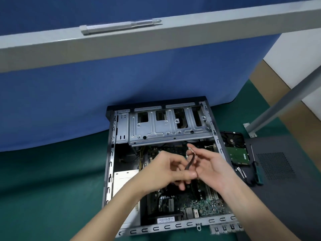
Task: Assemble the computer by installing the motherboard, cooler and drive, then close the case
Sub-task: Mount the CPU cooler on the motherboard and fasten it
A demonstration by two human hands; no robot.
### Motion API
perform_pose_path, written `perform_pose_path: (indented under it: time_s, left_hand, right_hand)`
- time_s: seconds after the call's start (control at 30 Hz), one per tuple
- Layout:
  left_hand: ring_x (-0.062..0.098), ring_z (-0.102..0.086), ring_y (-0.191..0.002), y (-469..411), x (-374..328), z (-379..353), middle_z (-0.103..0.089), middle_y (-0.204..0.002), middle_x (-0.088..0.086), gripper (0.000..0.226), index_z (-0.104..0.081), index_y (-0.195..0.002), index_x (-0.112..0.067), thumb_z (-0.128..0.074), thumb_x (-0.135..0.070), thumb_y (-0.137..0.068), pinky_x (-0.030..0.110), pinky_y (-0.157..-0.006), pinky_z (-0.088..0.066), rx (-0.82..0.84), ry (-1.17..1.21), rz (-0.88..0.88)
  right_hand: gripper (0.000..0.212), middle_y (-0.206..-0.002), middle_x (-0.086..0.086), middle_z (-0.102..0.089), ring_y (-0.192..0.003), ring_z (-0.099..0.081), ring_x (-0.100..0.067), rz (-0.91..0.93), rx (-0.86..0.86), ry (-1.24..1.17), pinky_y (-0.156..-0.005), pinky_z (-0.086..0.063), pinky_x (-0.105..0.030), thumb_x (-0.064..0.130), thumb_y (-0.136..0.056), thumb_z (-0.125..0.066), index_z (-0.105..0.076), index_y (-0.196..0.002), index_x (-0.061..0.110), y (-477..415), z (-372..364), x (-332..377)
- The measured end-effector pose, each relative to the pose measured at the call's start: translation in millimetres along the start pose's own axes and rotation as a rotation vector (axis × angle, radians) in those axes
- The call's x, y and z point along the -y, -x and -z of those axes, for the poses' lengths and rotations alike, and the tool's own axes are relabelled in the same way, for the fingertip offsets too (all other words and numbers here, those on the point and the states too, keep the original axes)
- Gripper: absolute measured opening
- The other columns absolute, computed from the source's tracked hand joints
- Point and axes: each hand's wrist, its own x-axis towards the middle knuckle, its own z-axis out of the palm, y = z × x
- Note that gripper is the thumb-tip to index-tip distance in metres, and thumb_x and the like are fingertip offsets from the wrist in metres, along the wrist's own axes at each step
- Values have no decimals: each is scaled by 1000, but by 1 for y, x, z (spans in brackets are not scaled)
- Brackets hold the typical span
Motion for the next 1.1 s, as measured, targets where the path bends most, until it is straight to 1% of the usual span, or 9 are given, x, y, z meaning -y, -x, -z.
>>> perform_pose_path:
  time_s: [0.13, 0.33, 0.5, 0.67, 0.77, 0.83, 0.93, 1.0, 1.1]
  left_hand:
    - [34, -70, -80, -10, -7, 3, -71, -91, 20, 24, -68, -96, -1, -74, 5, -73, 35, -70, -53, 8, 266, 41]
    - [31, -71, -85, -31, -7, -10, -73, -90, 15, 20, -67, -85, -5, -70, 11, -74, 35, -83, -56, -269, 355, -7]
    - [12, -64, -71, -43, -5, -15, -70, -73, -3, 24, -69, -77, -16, -72, 7, -73, 20, -70, -51, -522, 275, -91]
    - [8, -62, -79, -45, 3, -22, -68, -76, -6, 16, -71, -75, -16, -79, -3, -71, 25, -78, -48, -562, 196, -95]
    - [7, -57, -77, -42, 7, -25, -61, -83, -3, 13, -66, -77, -18, -78, -20, -74, 21, -75, -43, -669, -54, -176]
    - [8, -52, -88, -38, 7, -22, -56, -94, -9, 17, -60, -89, -17, -68, -31, -83, 18, -79, -38, -749, -564, -382]
    - [17, -56, -107, -37, 17, -14, -64, -109, 0, 29, -64, -110, -11, -56, -31, -90, 33, -99, -41, -472, -1142, -503]
    - [19, -63, -102, -38, 22, -16, -70, -97, -1, 27, -65, -111, -16, -55, -34, -92, 35, -95, -47, -319, -1031, -290]
    - [4, -65, -71, -43, 32, -18, -69, -72, -6, 17, -66, -99, -23, -59, -36, -91, 21, -69, -50, -283, -569, -92]
  right_hand:
    - [28, -76, -7, -61, -60, -57, -18, 52, 22, 81, -51, -51, -28, 12, -74, -64, -69, -101, 3, 4, 1, 18]
    - [42, -98, -18, -67, -76, -63, -27, 137, 98, 270, -68, -57, -43, 30, -88, -60, -60, -119, 1, 12, 9, 24]
    - [35, -112, -26, -67, -95, -68, -41, 160, 238, 538, -72, -58, -36, 25, -88, -62, -68, -107, -4, 24, 13, 28]
    - [26, -95, -25, -70, -82, -71, -35, 242, 163, 448, -67, -58, -31, 14, -78, -70, -69, -94, -7, 19, 11, 24]
    - [29, -86, -23, -69, -69, -68, -28, 284, 105, 470, -61, -57, -30, 13, -81, -67, -64, -99, -10, 17, 15, 21]
    - [26, -84, -26, -67, -65, -67, -30, 325, 49, 614, -58, -56, -30, 11, -84, -66, -62, -97, -11, 18, 19, 19]
    - [15, -83, -25, -66, -63, -67, -32, 363, 15, 849, -58, -57, -33, 6, -92, -60, -61, -95, -9, 19, 24, 14]
    - [12, -82, -22, -67, -62, -68, -32, 385, -19, 979, -60, -57, -35, 5, -95, -56, -60, -93, -5, 18, 28, 8]
    - [10, -82, -21, -66, -60, -68, -32, 420, -101, 1053, -59, -57, -39, 4, -97, -52, -59, -92, -3, 15, 32, 2]
